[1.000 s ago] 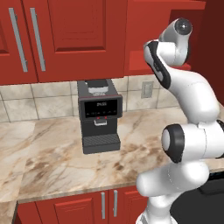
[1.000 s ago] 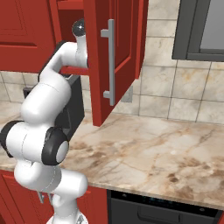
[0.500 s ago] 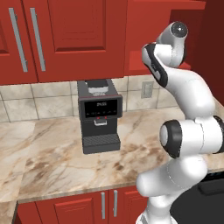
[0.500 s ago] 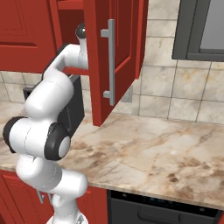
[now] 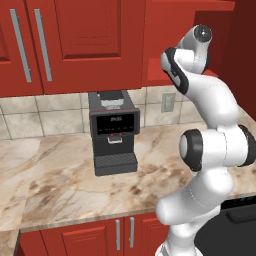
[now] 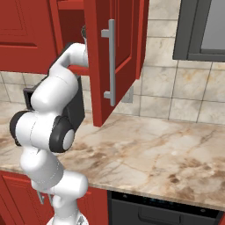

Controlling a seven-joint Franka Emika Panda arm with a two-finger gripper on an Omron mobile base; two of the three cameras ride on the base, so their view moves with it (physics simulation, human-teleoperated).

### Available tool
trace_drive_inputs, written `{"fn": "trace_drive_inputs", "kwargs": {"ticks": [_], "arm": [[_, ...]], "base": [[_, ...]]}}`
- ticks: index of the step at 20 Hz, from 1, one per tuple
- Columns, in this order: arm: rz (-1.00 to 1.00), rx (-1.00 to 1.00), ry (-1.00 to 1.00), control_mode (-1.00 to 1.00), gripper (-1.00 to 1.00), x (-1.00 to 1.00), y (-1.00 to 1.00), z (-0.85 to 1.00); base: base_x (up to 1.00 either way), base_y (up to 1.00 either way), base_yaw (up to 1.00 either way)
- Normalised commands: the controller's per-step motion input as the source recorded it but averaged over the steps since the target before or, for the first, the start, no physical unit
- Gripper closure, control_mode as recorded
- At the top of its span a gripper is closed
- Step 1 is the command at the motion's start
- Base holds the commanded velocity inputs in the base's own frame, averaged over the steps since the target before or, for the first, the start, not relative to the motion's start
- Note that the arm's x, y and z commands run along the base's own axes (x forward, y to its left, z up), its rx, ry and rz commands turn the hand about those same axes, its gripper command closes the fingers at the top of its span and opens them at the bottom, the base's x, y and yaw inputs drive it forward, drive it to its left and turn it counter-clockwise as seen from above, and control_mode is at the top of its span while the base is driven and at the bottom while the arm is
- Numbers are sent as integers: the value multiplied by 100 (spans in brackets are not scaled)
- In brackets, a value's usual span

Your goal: Locate and retrieve the bar soap and bar soap from the cabinet. Place them next to the sink.

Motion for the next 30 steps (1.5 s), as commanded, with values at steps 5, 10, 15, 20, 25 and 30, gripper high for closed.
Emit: {"fn": "trace_drive_inputs", "kwargs": {"ticks": [5, 10, 15, 20, 25, 30], "arm": [[0, -1, 0, -100, -100, 16, -9, 0], [0, 0, 3, -100, -100, 8, -3, -4], [0, 0, 4, -100, -100, 5, -11, -10], [1, 0, 2, -100, -100, 18, -14, -9], [2, 0, 1, -100, -100, 23, -11, -9], [2, 0, 4, -100, -100, 18, -8, -12]], "base": [[0, 0, 0], [0, 0, 0], [0, 0, 0], [0, 0, 0], [0, 0, 0], [0, 0, 0]]}}
